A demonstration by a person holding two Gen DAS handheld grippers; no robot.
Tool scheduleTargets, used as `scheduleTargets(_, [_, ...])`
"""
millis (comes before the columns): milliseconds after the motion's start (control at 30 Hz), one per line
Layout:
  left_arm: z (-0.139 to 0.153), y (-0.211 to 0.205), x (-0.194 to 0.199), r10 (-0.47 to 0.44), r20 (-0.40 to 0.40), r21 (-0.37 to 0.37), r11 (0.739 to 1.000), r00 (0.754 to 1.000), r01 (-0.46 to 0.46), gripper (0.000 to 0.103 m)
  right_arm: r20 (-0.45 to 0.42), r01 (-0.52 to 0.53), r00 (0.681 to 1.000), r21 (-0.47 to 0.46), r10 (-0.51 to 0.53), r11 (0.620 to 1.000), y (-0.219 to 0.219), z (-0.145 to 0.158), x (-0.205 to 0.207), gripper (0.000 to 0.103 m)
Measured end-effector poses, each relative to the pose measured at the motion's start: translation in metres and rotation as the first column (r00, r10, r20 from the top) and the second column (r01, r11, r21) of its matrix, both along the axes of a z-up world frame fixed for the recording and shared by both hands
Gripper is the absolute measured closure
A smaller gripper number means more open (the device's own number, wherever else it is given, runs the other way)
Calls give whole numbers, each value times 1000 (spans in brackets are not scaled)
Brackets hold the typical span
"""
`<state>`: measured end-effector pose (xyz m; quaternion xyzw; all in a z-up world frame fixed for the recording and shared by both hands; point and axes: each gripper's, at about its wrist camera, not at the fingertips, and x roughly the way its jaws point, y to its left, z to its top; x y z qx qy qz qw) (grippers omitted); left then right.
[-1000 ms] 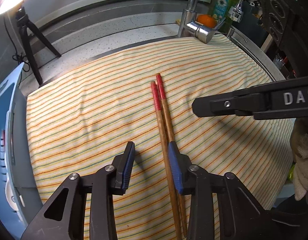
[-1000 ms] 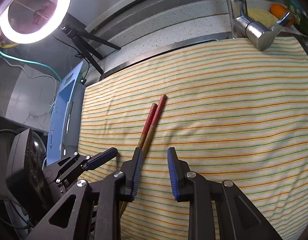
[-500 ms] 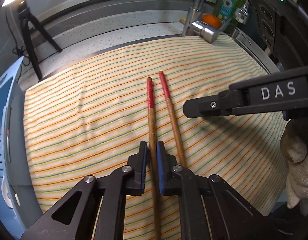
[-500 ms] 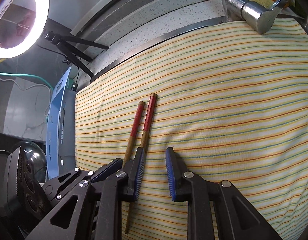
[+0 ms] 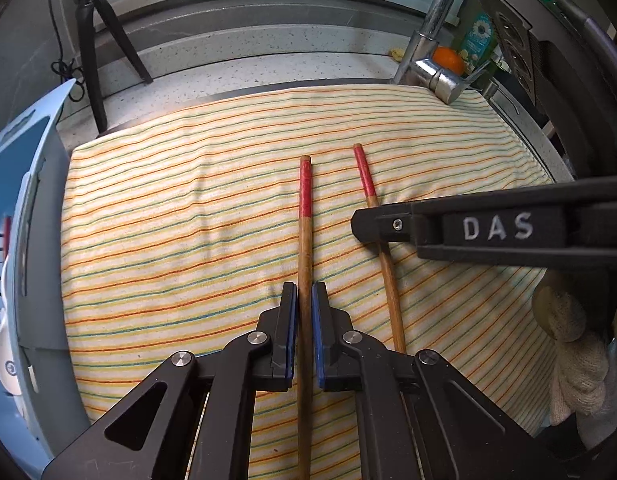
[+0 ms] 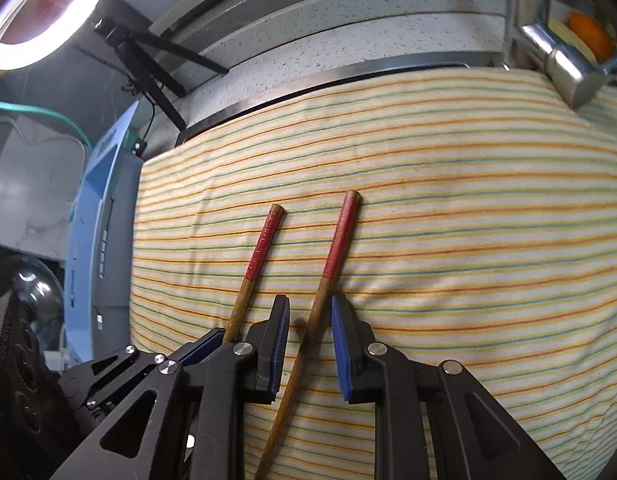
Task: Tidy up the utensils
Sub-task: 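Grasp one red-tipped chopstick with the left tool while right tool grasps the other, then carry chopstick into basket with left tool while right tool carries its chopstick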
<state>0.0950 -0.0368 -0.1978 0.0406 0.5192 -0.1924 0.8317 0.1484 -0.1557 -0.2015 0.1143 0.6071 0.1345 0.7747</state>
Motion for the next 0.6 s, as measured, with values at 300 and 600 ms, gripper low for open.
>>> scheduleTargets(300, [6, 17, -4, 54, -5, -75, 996, 999, -54, 97, -11, 22, 1000, 52, -22, 998, -13, 0, -3, 96])
scheduleTargets(600, [33, 36, -14, 96, 33, -136, 987, 995, -90, 97, 8, 49, 999, 146, -51, 988, -17, 19, -10, 96])
